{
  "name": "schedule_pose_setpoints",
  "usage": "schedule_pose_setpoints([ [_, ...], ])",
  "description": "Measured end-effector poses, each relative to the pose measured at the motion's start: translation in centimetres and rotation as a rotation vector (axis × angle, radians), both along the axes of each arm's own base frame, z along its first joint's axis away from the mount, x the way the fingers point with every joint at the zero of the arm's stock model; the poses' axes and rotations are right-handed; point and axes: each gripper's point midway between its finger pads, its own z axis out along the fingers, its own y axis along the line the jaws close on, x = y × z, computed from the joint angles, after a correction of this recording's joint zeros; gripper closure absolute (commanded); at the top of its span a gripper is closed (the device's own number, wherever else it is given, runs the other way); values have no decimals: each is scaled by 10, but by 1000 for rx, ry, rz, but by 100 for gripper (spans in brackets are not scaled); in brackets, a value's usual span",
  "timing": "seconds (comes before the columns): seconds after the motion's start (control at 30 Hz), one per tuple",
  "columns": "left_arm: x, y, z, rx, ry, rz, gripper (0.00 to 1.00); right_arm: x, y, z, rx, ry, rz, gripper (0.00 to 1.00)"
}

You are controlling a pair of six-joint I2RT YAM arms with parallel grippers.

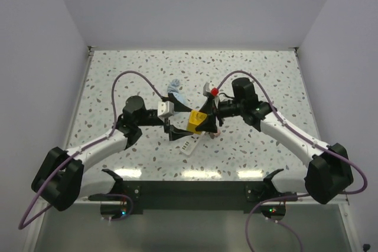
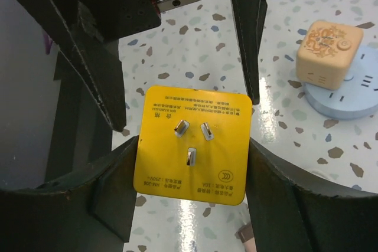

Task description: Insert the plug

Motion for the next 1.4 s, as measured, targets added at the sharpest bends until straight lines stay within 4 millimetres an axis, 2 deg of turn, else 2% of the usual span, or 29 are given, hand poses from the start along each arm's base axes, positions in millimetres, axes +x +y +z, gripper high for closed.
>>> schedule_pose_setpoints([
  [0.1, -3, -9, 2, 12, -19, -40, 4, -3, 4, -9, -18, 24, 35, 69],
  [0.2, -5, -16, -2, 31, -20, -69, 9, -7, 8, -11, -25, 30, 68, 69],
  [0.3, -5, -20, -10, 60, -14, -91, 18, -13, 9, -12, -33, 34, 98, 69],
  [0.4, -4, -23, -15, 84, -11, -99, 35, -12, 6, -17, -51, 39, 99, 69],
  [0.47, -4, -25, -18, 97, -10, -102, 66, -12, 5, -20, -64, 44, 102, 68],
  [0.5, -4, -25, -20, 104, -11, -105, 97, -12, 4, -22, -74, 45, 102, 67],
  [0.53, -4, -26, -21, 110, -9, -108, 100, -13, 3, -23, -78, 46, 102, 66],
  [0.77, -5, -29, -28, 134, -16, -114, 100, -12, -1, -29, -110, 44, 87, 53],
  [0.97, -8, -31, -25, 125, -50, -138, 100, -15, -4, -25, -113, 18, 92, 53],
  [1.13, -20, -33, -29, 136, -76, -197, 100, -28, -10, -23, -139, 27, 154, 55],
  [1.4, -22, -37, -28, 154, -85, -198, 100, -31, -14, -23, -160, 15, 176, 53],
])
